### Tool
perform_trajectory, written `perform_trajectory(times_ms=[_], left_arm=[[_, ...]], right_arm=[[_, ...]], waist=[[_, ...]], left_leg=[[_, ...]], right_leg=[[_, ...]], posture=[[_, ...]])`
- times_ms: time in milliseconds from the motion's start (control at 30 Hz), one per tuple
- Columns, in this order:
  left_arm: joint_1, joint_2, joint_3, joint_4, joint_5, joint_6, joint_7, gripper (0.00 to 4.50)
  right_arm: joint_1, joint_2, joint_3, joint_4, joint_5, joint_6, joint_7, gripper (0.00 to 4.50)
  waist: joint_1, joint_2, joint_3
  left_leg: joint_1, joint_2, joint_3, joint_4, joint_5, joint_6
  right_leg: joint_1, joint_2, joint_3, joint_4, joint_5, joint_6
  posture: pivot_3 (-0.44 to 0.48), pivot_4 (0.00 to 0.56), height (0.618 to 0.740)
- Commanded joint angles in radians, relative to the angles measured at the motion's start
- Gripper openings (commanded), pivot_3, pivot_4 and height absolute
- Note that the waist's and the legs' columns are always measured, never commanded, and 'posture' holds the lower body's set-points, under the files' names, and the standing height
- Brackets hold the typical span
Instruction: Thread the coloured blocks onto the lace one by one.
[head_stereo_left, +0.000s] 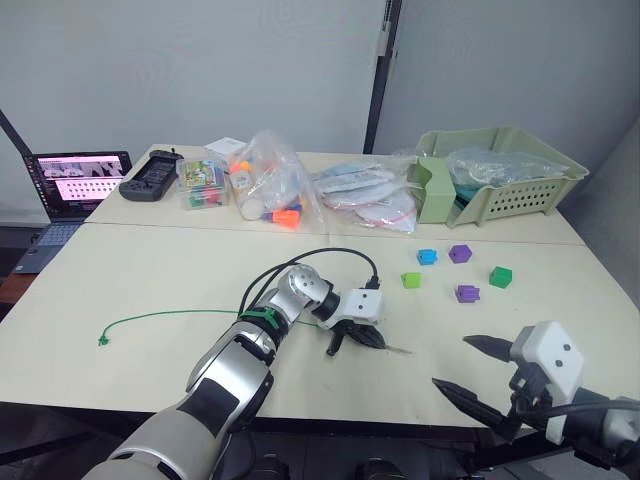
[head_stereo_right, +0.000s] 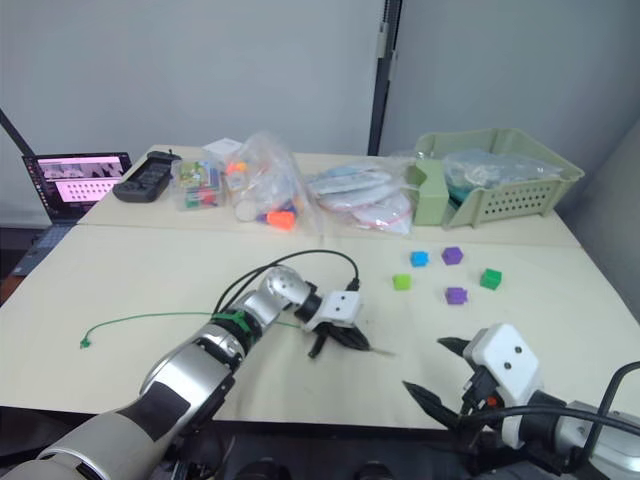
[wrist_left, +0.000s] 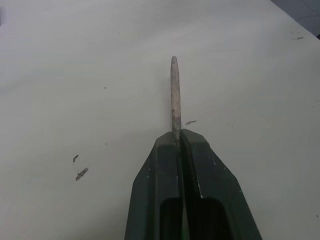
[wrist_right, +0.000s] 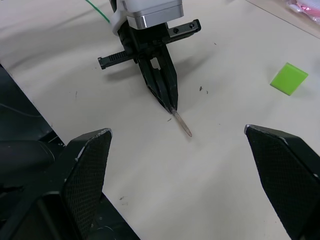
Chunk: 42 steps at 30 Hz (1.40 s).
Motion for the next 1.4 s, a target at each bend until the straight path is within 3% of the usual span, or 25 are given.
perform_trajectory(times_ms=[33,300,567,867,1000,1100,1200,1400], left_arm=[[0.006,0.005,0.028,0.013,-0.015,0.048,-0.064,0.02],[0.017,0.067,0.112,-0.125,-0.097,0.174,-0.161,0.02],[0.102,0.128,0.12,-0.353,-0.073,0.491,0.043,0.02],[0.195,0.141,0.032,-0.551,-0.022,0.601,0.125,0.02],[0.202,0.152,0.045,-0.608,-0.065,0.622,0.11,1.22],[0.229,0.163,0.072,-0.616,-0.111,0.53,0.09,2.27],[0.261,0.15,0.11,-0.586,-0.163,0.42,0.096,2.27],[0.275,0.152,0.104,-0.403,-0.152,0.204,0.095,2.27]], right_arm=[[-0.007,-0.007,-0.008,-0.002,0.004,-0.003,-0.003,4.5],[-0.033,-0.002,-0.047,0.047,0.02,-0.002,-0.008,4.5],[-0.086,-0.029,0.0,0.083,0.004,-0.006,0.007,4.5],[-0.117,-0.032,0.042,0.106,-0.016,-0.016,0.014,4.5],[-0.116,-0.029,0.049,0.106,-0.024,-0.01,0.011,4.5],[-0.109,-0.032,0.052,0.099,-0.029,-0.002,0.012,4.5],[-0.109,-0.031,0.054,0.098,-0.03,-0.003,0.01,4.5],[-0.112,-0.029,0.057,0.096,-0.033,-0.004,0.006,4.5]], waist=[[-0.001,0.0,0.0],[-0.008,0.0,0.0],[-0.009,0.0,0.0],[-0.002,0.0,0.0],[0.0,0.0,0.0],[-0.002,0.0,0.0],[-0.002,0.001,0.0],[0.001,0.0,0.0]], left_leg=[[0.0,0.0,0.0,0.0,0.0,0.0],[-0.001,0.0,0.0,0.0,0.0,0.0],[-0.002,-0.001,-0.003,0.0,0.0,0.0],[-0.003,-0.002,-0.004,0.0,0.0,0.0],[-0.003,-0.002,-0.004,0.0,0.0,0.0],[-0.003,-0.002,-0.003,0.0,0.0,0.0],[-0.002,-0.002,-0.004,0.0,0.0,0.0],[-0.002,-0.002,-0.003,0.0,0.0,0.0]], right_leg=[[0.0,0.0,0.0,0.0,0.0,0.0],[-0.001,0.0,0.0,0.0,0.0,0.0],[-0.001,-0.001,0.0,0.0,-0.001,0.001],[0.0,-0.001,0.0,0.0,-0.001,0.001],[-0.001,-0.001,0.0,0.0,-0.001,0.001],[-0.001,-0.001,0.0,0.0,-0.001,0.001],[-0.001,-0.001,0.0,0.0,-0.001,0.001],[-0.001,-0.002,0.0,0.0,-0.001,0.001]], posture=[[0.0,0.15,0.734],[0.0,0.15,0.734],[0.0,0.15,0.734],[0.0,0.15,0.734],[0.0,0.15,0.734],[0.0,0.15,0.734],[0.0,0.15,0.734],[0.0,0.15,0.734]])
